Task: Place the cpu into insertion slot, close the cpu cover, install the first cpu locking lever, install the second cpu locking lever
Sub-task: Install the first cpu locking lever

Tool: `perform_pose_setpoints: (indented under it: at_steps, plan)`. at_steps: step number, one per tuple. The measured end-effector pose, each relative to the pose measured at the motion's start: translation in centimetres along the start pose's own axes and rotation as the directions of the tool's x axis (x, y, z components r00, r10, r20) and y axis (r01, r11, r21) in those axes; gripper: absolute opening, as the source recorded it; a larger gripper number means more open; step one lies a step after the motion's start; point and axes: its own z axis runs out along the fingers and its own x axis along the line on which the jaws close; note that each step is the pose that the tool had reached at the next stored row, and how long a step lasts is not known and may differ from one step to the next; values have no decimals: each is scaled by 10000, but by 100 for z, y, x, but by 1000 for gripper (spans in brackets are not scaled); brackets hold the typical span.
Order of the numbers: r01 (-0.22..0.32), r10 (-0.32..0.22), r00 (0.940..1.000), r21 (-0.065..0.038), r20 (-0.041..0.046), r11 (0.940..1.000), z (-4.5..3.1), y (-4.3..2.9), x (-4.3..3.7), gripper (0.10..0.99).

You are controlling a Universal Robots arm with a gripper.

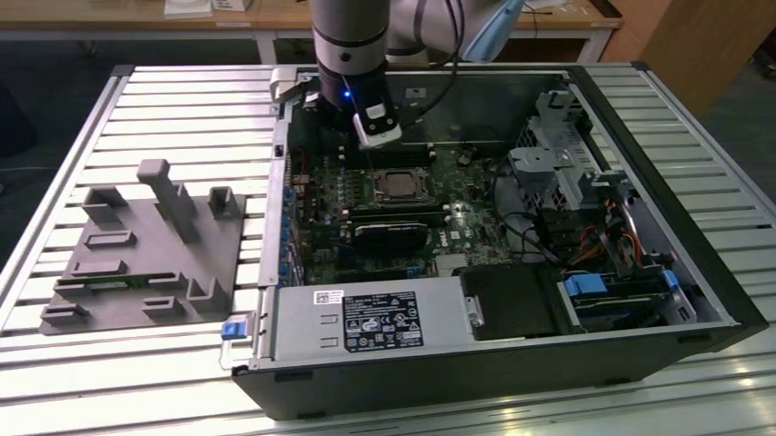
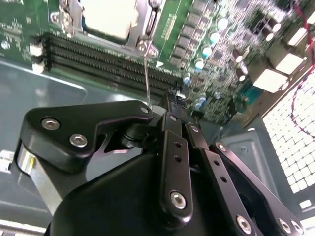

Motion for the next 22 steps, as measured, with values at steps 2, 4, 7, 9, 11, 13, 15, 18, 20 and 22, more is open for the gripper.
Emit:
perform_pose_setpoints:
  at_steps: [2, 4, 7, 9, 11, 13, 15, 18, 20, 22]
  plan:
    - [-2, 2, 10000, -135, -28, 9999, 0, -1, 3, 106]
    - [-3, 2, 10000, -135, -27, 9999, 0, -1, 3, 106]
    - [-1, 1, 10000, -135, -29, 9999, 0, 0, -4, 106]
    - [-5, 5, 10000, -135, -30, 9999, 2, 7, -38, 106]
    - [-9, 9, 10000, -133, -34, 9999, 4, 18, -90, 106]
    - [-11, 11, 10000, -133, -40, 9999, 5, 29, -145, 106]
    - [-17, 16, 10000, -131, -45, 9999, 7, 41, -200, 106]
    - [-19, 19, 10000, -130, -52, 9999, 11, 58, -287, 106]
    - [-24, 23, 10000, -130, -55, 9999, 13, 70, -343, 106]
    - [-25, 25, 10000, -129, -59, 9999, 14, 81, -401, 106]
